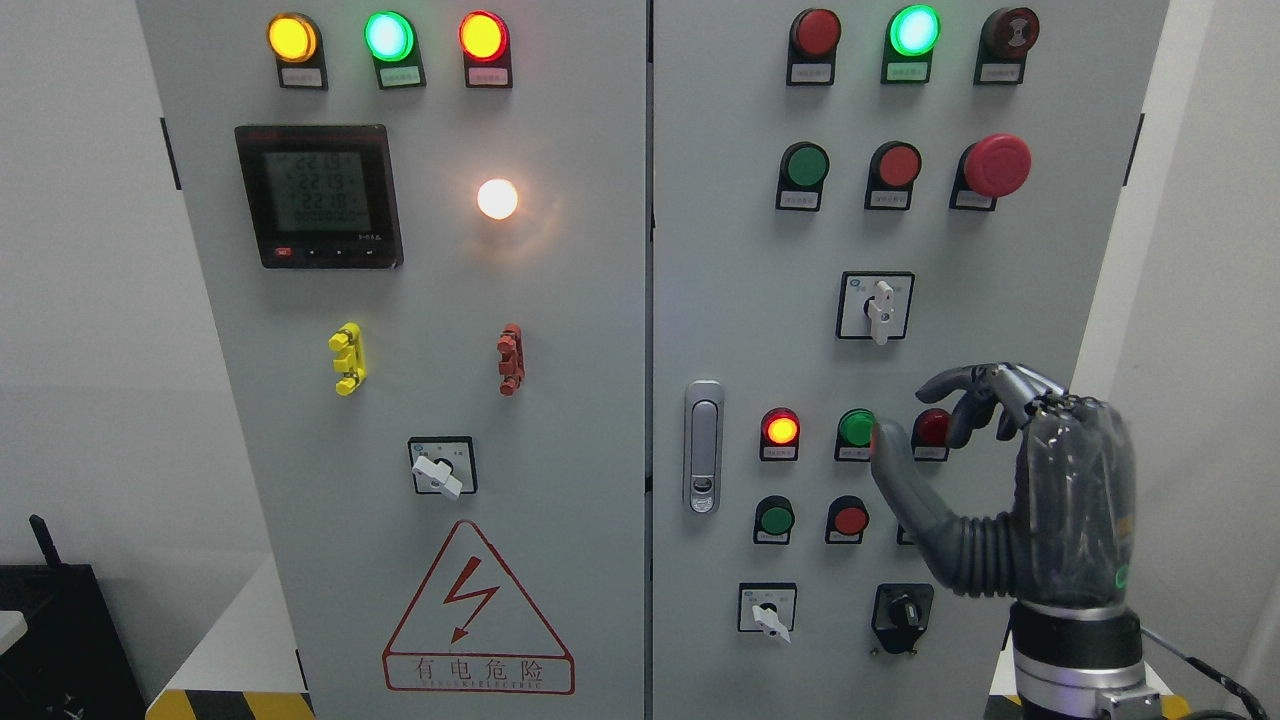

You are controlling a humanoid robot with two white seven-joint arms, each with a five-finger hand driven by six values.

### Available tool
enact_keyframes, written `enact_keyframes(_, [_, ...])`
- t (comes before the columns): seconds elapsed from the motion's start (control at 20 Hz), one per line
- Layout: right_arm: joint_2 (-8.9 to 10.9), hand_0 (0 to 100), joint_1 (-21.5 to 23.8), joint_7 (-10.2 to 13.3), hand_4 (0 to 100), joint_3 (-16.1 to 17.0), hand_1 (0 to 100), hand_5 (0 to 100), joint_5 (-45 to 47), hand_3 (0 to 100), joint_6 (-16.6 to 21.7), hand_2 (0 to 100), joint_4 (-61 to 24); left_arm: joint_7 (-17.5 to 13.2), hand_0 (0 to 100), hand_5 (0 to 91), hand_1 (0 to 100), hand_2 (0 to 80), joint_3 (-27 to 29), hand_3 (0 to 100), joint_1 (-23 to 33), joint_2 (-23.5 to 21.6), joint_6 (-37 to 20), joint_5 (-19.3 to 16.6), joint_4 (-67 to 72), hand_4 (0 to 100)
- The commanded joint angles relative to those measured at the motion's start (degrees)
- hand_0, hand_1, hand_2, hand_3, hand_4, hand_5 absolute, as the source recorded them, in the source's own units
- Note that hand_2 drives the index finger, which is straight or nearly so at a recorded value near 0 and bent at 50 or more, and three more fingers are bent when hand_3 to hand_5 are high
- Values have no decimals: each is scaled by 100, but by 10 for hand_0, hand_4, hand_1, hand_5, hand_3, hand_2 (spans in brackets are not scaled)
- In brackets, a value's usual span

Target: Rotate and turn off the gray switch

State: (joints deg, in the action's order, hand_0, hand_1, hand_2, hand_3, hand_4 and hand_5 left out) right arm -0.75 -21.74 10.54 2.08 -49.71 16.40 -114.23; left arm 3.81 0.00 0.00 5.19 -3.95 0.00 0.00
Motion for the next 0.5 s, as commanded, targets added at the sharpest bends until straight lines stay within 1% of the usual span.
enact_keyframes(0.0, [645, 362, 539, -34, 258, 135, 378, 155, 41, 368, 170, 348, -548, -3, 120, 0, 389, 0, 44, 0, -53, 0, 17, 106, -149, 0])
enact_keyframes(0.05, [689, 361, 574, -43, 195, 144, 378, 84, 41, 299, 188, 289, -548, -3, 120, 0, 389, 0, 44, 0, -53, 0, 17, 106, -149, 0])
enact_keyframes(0.1, [716, 362, 583, -43, 147, 152, 371, 16, 41, 251, 188, 254, -548, -3, 120, 0, 389, 0, 53, 0, -53, 0, 17, 106, -149, 0])
enact_keyframes(0.2, [778, 372, 653, -60, 119, 170, 333, 0, 41, 217, 179, 223, -548, -3, 120, 0, 389, 0, 44, 0, -53, 0, 17, 114, -149, 0])
enact_keyframes(0.25, [804, 373, 662, -130, 95, 179, 321, 0, 41, 192, 170, 192, -548, -3, 120, 0, 389, 0, 44, 0, -53, 9, 17, 114, -149, 0])
enact_keyframes(0.35, [804, 368, 671, -271, 64, 179, 321, 0, 32, 164, 153, 162, -548, -3, 120, 0, 389, 0, 44, 0, -53, 0, 17, 114, -149, 0])
enact_keyframes(0.45, [813, 359, 671, -315, 38, 179, 320, 0, 32, 144, 144, 135, -548, -3, 120, 0, 389, 0, 44, 0, -53, 0, 17, 114, -149, 0])
